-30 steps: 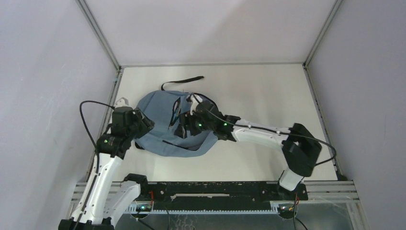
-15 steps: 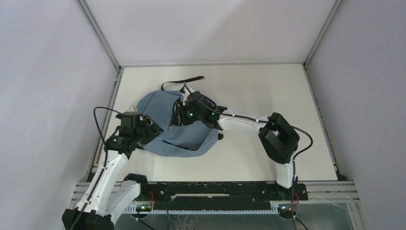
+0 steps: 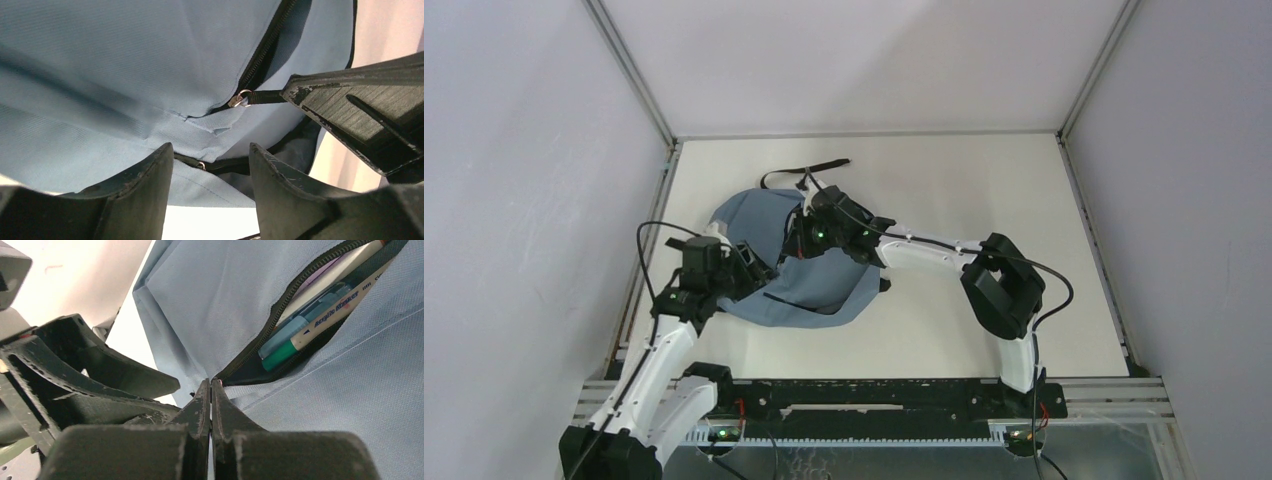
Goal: Pack the student bag
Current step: Zip the student bag at the center of the board.
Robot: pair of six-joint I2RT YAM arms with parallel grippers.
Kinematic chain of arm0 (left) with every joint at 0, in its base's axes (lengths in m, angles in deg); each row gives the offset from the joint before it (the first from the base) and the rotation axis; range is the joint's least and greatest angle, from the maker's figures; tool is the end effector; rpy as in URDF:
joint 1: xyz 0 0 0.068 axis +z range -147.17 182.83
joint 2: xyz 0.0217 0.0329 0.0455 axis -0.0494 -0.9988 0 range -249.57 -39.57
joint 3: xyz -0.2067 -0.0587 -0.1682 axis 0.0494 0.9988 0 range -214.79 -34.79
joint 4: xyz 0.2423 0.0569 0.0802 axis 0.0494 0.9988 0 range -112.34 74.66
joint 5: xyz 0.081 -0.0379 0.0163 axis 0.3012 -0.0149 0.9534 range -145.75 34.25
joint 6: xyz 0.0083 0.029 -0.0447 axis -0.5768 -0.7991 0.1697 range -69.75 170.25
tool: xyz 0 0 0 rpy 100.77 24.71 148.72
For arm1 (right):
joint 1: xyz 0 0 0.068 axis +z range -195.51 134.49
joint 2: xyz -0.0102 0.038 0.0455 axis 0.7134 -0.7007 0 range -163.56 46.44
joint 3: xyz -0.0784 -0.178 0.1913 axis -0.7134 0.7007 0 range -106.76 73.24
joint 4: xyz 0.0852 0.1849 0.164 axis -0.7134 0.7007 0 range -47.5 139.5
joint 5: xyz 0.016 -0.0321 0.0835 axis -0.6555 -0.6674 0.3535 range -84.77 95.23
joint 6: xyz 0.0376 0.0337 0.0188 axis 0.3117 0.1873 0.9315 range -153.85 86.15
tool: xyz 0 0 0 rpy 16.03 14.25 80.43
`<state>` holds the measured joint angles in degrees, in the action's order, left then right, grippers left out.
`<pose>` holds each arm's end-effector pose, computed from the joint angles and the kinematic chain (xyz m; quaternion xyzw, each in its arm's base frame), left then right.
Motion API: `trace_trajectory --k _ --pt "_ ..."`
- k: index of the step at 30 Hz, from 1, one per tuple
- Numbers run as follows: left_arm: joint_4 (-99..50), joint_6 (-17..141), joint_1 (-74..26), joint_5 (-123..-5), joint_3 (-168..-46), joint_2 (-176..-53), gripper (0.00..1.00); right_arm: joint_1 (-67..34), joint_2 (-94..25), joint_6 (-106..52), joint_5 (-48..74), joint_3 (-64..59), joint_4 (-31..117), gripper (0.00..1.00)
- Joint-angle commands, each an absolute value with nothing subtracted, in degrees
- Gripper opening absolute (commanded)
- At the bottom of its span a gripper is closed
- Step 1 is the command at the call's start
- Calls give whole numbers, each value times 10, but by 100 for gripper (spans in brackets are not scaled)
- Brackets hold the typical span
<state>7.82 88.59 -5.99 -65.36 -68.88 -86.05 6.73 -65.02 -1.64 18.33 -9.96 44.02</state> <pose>0.1678 -0.0320 0.2372 -0.1998 0.8907 -0.2307 0.3369 0.2722 0.3646 0.2421 -0.2059 0.8364 0.4081 0.3027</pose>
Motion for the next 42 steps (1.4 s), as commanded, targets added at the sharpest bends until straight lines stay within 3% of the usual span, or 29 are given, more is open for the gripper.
trace_trajectory --k 1,8,19,23,27,32,36,42 --pt "-28 851 -62 -704 -652 -854 61 65 -649 -24 189 -123 442 0" --pt "-106 840 -91 -639 -620 -823 59 64 -633 -33 196 -118 440 0" --pt "-127 828 -109 -626 -623 -888 50 61 -610 -21 193 -99 421 0" --pt "-131 828 -110 -622 -624 -895 41 58 -603 -17 193 -93 409 0" --pt "-135 826 -110 -632 -626 -921 25 56 -600 -15 191 -93 407 0" --pt "-146 824 -110 -641 -623 -921 19 52 -601 -12 188 -93 406 0" --pt "-134 819 -111 -630 -622 -911 1 49 -606 -10 188 -93 405 0" --pt "-100 828 -110 -629 -622 -905 0 48 -607 -7 188 -88 400 0"
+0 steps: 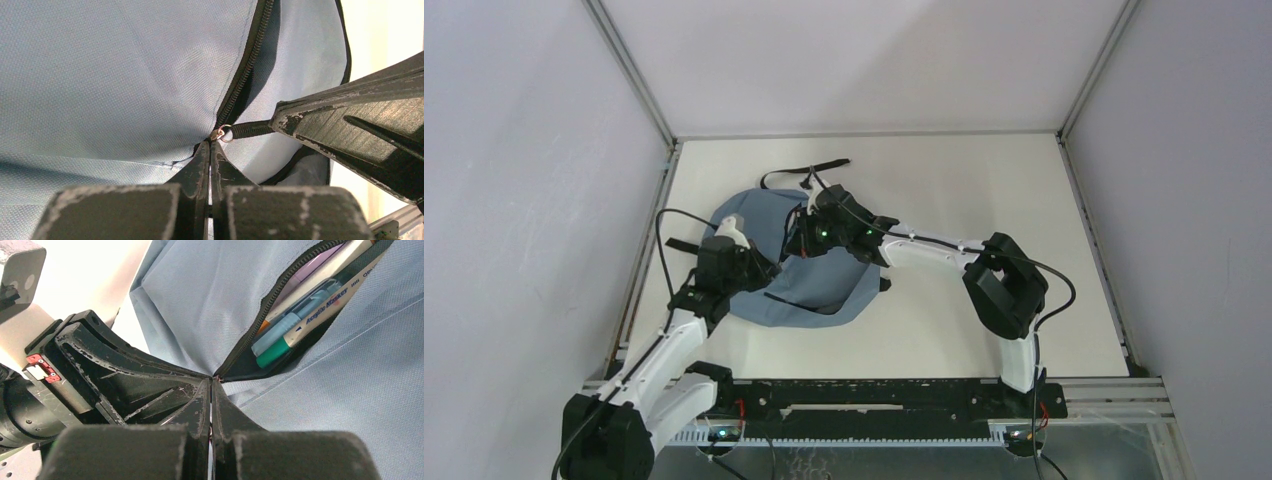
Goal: Pack the student bag
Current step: Zip the student bag at the center of the board.
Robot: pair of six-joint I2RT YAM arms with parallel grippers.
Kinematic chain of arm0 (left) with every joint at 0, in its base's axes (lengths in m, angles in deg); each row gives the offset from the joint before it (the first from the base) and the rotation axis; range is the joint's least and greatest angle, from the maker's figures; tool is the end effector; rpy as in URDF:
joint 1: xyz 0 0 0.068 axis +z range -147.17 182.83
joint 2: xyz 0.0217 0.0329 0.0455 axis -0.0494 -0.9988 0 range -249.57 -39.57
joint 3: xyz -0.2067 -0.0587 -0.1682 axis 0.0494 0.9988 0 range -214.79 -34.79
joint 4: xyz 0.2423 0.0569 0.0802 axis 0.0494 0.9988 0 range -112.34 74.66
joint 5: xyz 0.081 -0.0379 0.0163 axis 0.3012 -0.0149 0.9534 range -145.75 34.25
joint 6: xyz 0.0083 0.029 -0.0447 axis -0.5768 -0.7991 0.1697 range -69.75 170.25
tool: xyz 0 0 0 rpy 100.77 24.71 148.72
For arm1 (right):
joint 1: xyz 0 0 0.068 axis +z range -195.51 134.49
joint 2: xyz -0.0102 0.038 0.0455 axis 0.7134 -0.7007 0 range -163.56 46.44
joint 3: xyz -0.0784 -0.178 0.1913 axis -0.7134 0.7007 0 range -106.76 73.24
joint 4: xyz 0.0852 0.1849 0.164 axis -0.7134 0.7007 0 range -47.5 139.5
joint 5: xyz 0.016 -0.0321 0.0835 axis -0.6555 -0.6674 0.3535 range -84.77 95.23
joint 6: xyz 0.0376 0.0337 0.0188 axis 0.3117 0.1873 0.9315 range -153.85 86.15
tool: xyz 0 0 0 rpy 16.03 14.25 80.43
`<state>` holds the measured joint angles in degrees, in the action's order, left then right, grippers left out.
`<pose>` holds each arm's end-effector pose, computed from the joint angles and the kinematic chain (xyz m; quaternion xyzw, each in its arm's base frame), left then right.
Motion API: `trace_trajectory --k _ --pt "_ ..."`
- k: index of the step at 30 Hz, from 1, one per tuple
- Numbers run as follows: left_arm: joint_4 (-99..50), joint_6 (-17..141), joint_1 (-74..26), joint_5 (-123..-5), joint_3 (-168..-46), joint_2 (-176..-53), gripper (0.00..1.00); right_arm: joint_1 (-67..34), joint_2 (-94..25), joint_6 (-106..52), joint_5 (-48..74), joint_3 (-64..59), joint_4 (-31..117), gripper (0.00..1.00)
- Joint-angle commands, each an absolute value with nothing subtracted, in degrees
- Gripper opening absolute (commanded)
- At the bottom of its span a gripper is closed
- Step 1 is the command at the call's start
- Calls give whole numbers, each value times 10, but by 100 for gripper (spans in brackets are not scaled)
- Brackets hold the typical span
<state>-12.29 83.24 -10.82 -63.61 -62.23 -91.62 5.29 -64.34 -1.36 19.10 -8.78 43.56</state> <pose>0.1886 -0.0508 0.2121 -0.1170 0.8763 -0.2392 0.4015 0.2786 0.3552 0.2411 -0.1965 0.8383 0.4088 0.3024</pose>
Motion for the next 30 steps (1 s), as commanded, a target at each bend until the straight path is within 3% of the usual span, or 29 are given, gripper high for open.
trace_trajectory --k 1,17,30 --pt "-100 830 -110 -632 -619 -901 0 47 -607 -7 188 -88 399 0" --pt "-89 860 -119 -640 -585 -855 0 8 -692 -16 165 -199 422 0" --pt "-36 889 -146 -611 -569 -805 0 -31 -792 -41 133 -371 501 0"
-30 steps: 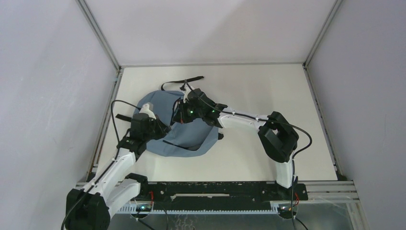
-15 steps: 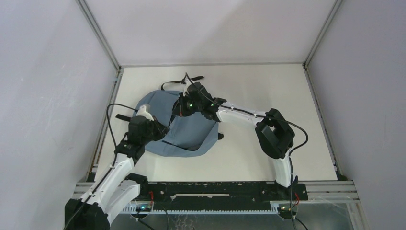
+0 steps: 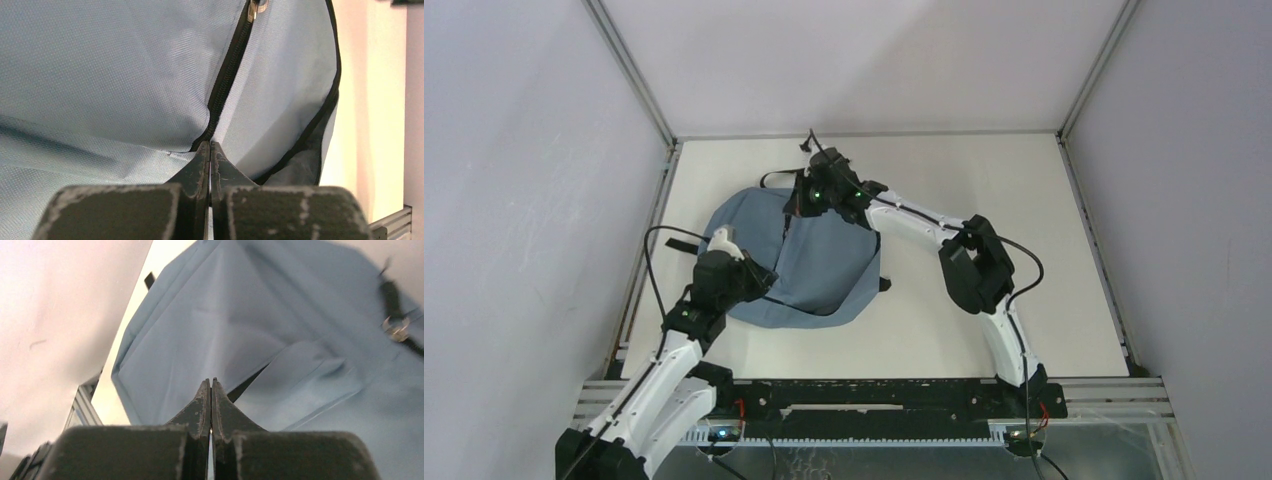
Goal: Pack the student bag
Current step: Zip the student bag at the center of the board.
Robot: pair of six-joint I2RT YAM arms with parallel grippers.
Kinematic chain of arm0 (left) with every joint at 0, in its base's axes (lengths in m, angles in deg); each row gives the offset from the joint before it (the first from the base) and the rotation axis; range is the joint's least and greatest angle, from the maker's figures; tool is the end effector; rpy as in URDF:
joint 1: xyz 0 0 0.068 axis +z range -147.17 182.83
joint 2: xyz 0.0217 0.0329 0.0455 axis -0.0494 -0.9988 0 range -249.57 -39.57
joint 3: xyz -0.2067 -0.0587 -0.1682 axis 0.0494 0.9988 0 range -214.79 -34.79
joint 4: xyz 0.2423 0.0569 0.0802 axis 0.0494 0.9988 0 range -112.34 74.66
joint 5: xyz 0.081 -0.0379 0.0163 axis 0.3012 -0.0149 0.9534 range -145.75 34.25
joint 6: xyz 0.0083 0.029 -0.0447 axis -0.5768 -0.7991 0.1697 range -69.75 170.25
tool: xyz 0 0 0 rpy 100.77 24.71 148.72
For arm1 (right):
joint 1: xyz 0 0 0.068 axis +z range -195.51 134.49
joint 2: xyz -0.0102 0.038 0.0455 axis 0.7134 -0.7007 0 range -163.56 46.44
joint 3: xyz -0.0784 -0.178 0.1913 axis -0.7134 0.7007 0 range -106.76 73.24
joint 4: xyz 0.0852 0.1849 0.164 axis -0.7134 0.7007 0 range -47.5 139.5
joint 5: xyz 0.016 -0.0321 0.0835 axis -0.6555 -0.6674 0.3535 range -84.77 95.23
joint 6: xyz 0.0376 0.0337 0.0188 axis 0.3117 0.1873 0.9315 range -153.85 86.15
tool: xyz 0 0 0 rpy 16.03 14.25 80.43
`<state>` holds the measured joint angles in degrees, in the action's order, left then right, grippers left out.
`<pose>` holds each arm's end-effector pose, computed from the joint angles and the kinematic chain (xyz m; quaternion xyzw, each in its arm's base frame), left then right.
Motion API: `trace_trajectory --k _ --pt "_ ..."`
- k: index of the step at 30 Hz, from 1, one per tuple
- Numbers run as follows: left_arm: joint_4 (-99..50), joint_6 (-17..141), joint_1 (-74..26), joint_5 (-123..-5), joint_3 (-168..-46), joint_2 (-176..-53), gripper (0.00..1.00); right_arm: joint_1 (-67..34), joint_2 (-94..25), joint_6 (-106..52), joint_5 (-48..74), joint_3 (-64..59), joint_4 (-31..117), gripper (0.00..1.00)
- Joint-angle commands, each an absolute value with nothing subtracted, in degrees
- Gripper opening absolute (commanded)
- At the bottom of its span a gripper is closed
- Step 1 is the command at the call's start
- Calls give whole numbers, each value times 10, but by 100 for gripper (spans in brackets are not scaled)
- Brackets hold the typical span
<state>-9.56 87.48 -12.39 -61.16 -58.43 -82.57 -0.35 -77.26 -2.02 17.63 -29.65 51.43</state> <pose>0.1638 -0.0480 0.2107 -0.1444 0.8625 -0.2506 0.4153 0.3549 0.3678 0.2482 -0.1537 0.8477 0.3838 0.3324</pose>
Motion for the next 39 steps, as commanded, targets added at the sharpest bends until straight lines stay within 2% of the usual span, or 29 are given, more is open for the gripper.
trace_trajectory --k 1,17,22,27,28,29,30,31,32,34,39 --pt "-31 890 -148 -608 -571 -804 0 -35 -802 -42 131 -386 510 0" --pt "-9 928 -164 -601 -546 -769 0 -119 -942 -7 148 -581 571 0" --pt "-5 928 -166 -599 -548 -765 0 -125 -931 -7 159 -568 567 0" --pt "5 919 -166 -586 -569 -774 0 -130 -861 -6 157 -486 535 0" --pt "7 914 -166 -584 -580 -779 0 -133 -842 -6 164 -459 528 15" --pt "7 908 -166 -586 -598 -782 0 -136 -822 -7 169 -434 526 38" --pt "7 901 -166 -587 -609 -785 2 -138 -796 -11 168 -403 520 52" --pt "7 894 -166 -585 -623 -786 8 -139 -765 -17 155 -361 513 59" --pt "4 888 -167 -586 -643 -786 13 -140 -731 -23 134 -315 500 64" --pt "-6 854 -171 -597 -670 -790 21 -147 -653 -29 109 -199 453 69" --pt "29 779 -217 -560 -745 -838 33 -181 -509 -31 122 7 418 71"
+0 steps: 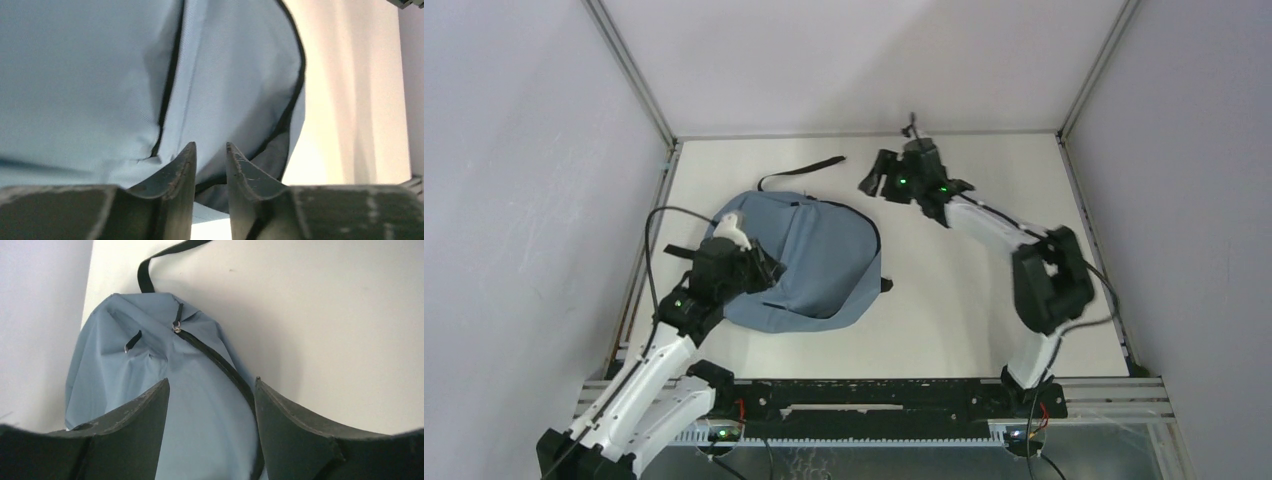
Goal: Pack the student bag
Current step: Zip the student bag at the center of the board, then adjust the student bag at the center of the board.
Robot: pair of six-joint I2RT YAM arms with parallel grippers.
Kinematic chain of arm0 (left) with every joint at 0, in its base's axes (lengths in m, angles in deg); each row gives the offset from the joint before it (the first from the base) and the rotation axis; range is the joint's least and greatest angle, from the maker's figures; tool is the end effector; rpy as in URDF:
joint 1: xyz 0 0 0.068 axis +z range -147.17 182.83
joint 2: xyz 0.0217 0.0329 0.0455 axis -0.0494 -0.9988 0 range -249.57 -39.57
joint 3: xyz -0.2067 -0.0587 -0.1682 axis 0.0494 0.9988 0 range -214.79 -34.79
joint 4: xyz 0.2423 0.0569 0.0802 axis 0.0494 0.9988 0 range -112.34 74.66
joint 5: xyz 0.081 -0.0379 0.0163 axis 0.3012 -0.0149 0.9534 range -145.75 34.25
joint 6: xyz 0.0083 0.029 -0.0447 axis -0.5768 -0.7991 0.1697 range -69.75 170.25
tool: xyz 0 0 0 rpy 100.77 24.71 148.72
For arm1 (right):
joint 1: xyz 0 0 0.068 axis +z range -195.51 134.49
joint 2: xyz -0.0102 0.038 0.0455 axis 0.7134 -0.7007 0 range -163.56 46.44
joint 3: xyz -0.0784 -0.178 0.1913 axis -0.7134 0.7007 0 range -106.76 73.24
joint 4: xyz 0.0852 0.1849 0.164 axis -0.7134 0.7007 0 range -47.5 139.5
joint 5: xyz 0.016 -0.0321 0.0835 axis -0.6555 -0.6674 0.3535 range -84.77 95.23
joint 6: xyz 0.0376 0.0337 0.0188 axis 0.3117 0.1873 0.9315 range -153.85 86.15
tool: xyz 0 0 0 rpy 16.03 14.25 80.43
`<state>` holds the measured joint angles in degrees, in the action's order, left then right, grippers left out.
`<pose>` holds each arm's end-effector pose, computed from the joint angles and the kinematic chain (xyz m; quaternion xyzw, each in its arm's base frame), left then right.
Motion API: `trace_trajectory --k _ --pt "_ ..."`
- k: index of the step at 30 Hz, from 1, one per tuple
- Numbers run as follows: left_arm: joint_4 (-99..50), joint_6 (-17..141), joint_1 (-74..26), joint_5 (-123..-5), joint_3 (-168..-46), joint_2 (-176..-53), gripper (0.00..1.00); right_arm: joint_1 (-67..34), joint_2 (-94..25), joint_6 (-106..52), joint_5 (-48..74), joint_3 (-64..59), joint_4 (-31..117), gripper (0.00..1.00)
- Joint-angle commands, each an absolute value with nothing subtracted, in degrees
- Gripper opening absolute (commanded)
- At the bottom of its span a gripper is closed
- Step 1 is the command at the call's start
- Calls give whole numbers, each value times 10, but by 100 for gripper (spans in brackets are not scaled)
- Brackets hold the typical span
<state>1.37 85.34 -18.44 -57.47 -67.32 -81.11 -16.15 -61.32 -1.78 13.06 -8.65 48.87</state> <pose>0.1543 -0.0612 0.2502 -0.0984 0.8720 -0.2380 0.4163 0.3806 0.2197 0.2537 -0.0124 0.8741 0.2976 0.3837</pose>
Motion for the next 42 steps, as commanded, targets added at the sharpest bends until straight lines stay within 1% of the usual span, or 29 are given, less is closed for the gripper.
trace_trajectory --k 1,3,4,6,9,11,13,14,16,17,18,21,25,31,34,37,40,42 --pt "29 773 -228 -560 -754 -849 36 -186 -495 -37 132 33 422 71" --pt "30 767 -259 -560 -768 -875 42 -190 -475 -50 150 80 441 72" --pt "36 764 -275 -559 -776 -891 43 -191 -470 -55 161 97 448 73" --pt "54 766 -306 -541 -786 -918 44 -192 -471 -56 186 114 462 76" --pt "61 786 -346 -524 -777 -938 44 -186 -496 -54 231 121 467 77" --pt "66 801 -355 -527 -773 -945 44 -180 -520 -47 258 121 454 77" --pt "77 814 -358 -525 -771 -951 44 -177 -541 -33 277 121 438 74" --pt "83 821 -358 -524 -769 -951 44 -177 -550 -27 283 121 433 65" --pt "88 833 -359 -514 -755 -939 43 -178 -554 -17 293 127 415 34" --pt "91 839 -359 -501 -748 -931 43 -179 -549 -11 294 134 403 15" --pt "93 842 -359 -490 -740 -923 43 -183 -541 -7 292 141 395 0" --pt "105 851 -358 -463 -730 -904 43 -206 -500 8 274 179 372 0" --pt "105 865 -358 -451 -724 -901 43 -257 -423 33 268 269 337 0" --pt "86 877 -358 -445 -721 -901 44 -291 -262 18 194 395 389 0" --pt "60 864 -358 -478 -719 -915 44 -292 -179 21 158 455 420 0" --pt "25 850 -359 -545 -716 -942 44 -291 -111 32 137 497 462 0" --pt "20 853 -359 -560 -727 -973 43 -291 -46 40 93 530 494 0" --pt "21 860 -359 -575 -733 -991 44 -294 -19 43 87 544 491 0"
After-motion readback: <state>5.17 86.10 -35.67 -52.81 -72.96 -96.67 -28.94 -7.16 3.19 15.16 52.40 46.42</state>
